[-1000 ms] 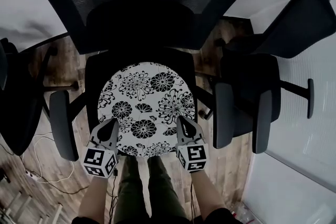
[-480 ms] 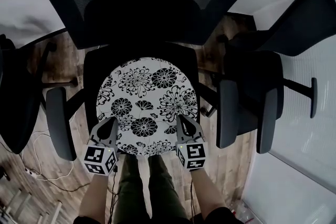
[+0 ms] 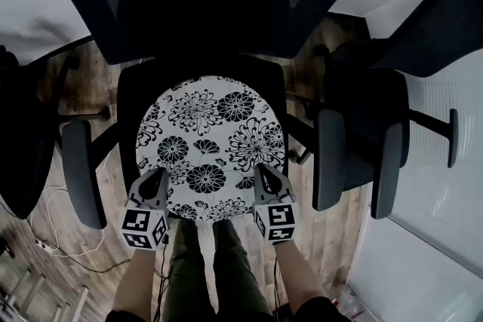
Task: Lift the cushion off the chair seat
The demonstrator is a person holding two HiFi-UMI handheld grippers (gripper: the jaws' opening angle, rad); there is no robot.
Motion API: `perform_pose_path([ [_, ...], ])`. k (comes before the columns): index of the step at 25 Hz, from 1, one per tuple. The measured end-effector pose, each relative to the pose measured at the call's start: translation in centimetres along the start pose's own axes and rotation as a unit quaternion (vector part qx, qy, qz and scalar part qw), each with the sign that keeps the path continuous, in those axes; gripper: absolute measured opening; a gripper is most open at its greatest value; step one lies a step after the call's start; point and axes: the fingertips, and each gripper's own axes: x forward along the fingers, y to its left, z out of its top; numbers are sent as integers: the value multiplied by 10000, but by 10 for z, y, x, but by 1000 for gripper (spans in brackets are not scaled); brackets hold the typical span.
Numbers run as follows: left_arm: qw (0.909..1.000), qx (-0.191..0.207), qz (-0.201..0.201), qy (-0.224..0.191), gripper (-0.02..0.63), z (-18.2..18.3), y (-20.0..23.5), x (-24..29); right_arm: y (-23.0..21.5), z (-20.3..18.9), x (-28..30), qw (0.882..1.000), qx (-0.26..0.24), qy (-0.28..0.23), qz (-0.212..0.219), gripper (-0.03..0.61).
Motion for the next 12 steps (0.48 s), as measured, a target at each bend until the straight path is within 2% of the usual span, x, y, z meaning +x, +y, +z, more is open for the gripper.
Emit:
perform_pose_path([
  [12,9999,-87,37,132,12,-6,3,10,-3,-7,6,9999,63,90,-76,18],
])
